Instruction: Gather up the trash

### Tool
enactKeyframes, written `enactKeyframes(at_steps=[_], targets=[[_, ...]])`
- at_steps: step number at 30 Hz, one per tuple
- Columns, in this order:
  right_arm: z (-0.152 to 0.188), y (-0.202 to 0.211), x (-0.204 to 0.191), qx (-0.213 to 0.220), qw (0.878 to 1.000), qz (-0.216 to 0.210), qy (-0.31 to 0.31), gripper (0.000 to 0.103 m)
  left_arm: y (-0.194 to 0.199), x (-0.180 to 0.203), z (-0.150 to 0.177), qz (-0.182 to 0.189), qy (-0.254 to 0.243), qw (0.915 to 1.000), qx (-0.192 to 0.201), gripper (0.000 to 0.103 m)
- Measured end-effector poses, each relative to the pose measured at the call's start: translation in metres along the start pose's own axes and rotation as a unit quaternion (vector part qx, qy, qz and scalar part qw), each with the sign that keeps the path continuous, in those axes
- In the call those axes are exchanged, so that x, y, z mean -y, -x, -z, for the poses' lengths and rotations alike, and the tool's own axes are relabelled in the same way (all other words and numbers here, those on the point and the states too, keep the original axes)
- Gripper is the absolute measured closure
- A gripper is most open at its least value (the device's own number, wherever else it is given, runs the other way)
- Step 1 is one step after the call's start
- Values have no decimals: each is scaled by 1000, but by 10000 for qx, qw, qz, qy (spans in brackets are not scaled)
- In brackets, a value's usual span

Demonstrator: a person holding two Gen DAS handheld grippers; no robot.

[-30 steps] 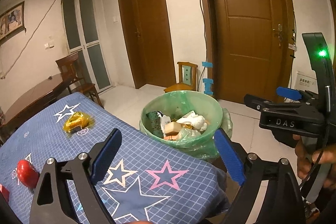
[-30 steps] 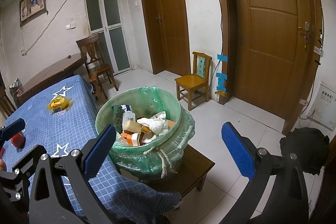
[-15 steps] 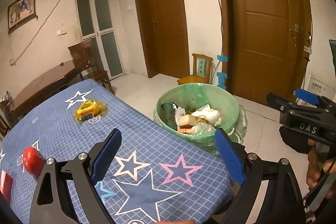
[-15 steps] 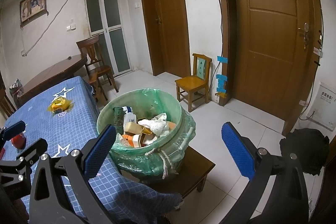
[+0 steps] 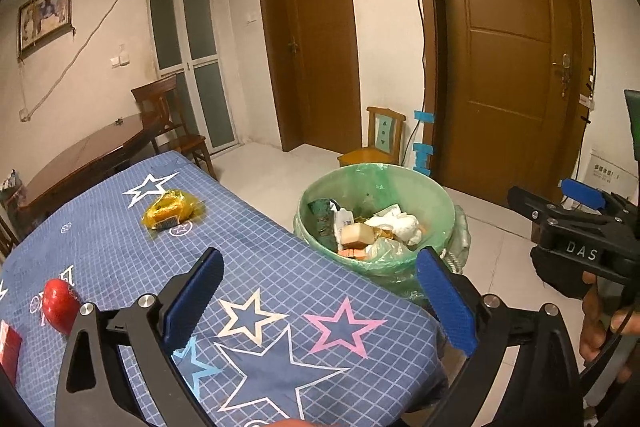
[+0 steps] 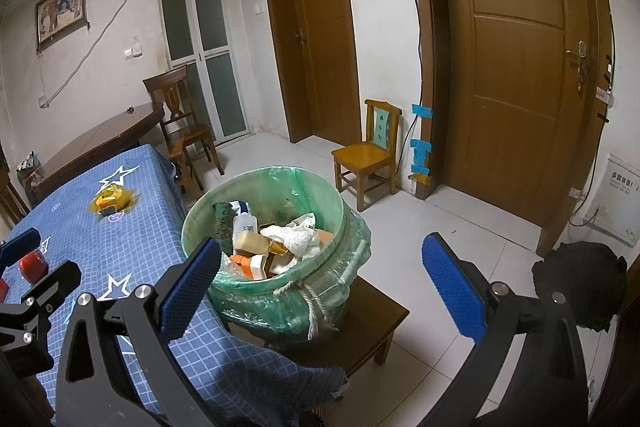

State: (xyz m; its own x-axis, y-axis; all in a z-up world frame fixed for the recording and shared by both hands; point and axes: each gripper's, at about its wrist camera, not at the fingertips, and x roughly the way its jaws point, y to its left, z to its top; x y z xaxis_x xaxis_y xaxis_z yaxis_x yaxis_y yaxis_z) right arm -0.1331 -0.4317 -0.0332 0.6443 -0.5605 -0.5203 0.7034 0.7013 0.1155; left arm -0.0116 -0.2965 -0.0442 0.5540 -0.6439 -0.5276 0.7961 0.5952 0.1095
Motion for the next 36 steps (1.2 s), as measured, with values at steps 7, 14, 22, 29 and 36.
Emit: enactKeyframes(at_steps=[7,14,22,29,36], targets=[[1,-2,0,-33,10000,8,5,6,-2,-1,1,147,65,9999,-64,6],[2,-1,-1,-38,10000,21,20,6,-2,-3,0,294,156,9994,-109,6],[1,-2,-2,-42,10000,22,20,6,-1,-3,2,213,123,9997,-62,6],[1,-2,-1,-47,10000,33,2,6,8,2,2,102,19,9996,276,6],[1,-2,-1,-38,10000,31,0,6,10,2,3,198,46,9992,349,10]])
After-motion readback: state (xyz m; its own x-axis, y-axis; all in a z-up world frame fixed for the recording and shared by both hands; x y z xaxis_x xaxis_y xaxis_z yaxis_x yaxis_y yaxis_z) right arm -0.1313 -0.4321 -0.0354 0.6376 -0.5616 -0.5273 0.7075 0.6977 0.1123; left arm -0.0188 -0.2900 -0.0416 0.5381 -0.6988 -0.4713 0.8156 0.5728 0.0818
